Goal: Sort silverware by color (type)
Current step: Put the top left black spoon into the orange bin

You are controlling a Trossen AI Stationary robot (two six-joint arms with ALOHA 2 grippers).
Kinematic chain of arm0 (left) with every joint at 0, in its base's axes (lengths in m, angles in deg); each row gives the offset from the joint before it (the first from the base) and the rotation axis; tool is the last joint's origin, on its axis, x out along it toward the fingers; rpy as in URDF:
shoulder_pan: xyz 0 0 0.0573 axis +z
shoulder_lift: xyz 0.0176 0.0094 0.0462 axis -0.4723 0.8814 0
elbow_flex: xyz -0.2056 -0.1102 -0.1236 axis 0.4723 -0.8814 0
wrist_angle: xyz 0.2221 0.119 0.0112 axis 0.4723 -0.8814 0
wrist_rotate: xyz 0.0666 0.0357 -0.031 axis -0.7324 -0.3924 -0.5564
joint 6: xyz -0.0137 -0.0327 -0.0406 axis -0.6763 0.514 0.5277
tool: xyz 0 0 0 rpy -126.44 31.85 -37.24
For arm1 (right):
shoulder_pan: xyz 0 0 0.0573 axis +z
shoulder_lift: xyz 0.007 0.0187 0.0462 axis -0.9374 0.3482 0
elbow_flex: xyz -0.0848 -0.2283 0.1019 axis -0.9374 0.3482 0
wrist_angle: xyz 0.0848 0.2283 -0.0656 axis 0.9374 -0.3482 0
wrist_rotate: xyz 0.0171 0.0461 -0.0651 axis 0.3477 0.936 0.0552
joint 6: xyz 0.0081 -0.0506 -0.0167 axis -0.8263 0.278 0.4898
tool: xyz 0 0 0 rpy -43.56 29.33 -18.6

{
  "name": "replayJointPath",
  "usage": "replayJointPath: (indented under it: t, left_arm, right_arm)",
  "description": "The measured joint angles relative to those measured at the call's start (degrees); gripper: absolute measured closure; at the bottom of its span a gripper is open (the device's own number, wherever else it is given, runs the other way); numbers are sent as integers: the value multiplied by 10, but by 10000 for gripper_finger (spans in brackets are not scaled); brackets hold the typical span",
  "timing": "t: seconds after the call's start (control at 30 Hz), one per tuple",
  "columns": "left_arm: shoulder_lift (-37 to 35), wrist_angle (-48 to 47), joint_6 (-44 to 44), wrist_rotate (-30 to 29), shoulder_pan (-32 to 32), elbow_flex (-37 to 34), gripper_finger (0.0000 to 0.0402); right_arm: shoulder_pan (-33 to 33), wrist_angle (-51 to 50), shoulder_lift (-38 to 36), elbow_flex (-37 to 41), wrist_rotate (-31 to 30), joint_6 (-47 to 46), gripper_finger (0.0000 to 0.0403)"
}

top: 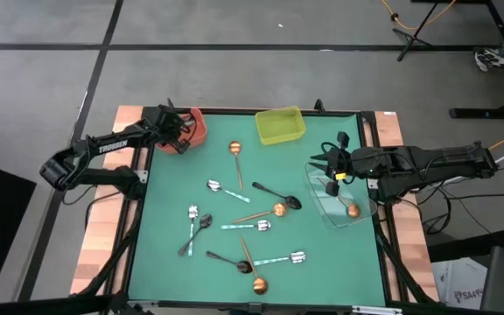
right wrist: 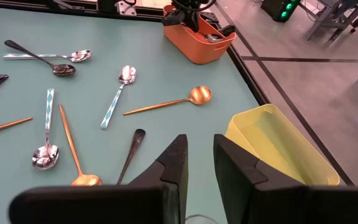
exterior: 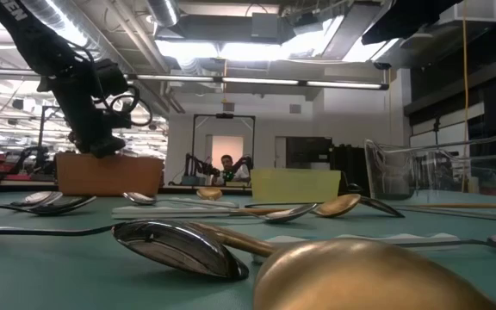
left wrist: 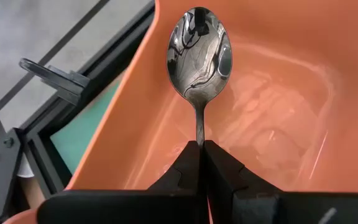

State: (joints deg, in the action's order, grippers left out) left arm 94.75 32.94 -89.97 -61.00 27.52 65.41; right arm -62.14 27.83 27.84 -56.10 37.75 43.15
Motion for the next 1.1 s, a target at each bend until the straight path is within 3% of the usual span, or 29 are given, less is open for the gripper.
replayJointPath:
  t: [0.4, 0.73, 1.1]
  left_arm:
    - [1, -1, -12, 18, 8, 0, 397]
    - [1, -2, -12, 18, 8, 0, 366]
    - [1, -2, -12, 18, 8, 0, 362]
  right_arm:
    - [0, 0, 0, 0, 0, 0, 336]
    - [0, 0, 0, 0, 0, 0, 336]
    - [0, 0, 0, 0, 0, 0, 336]
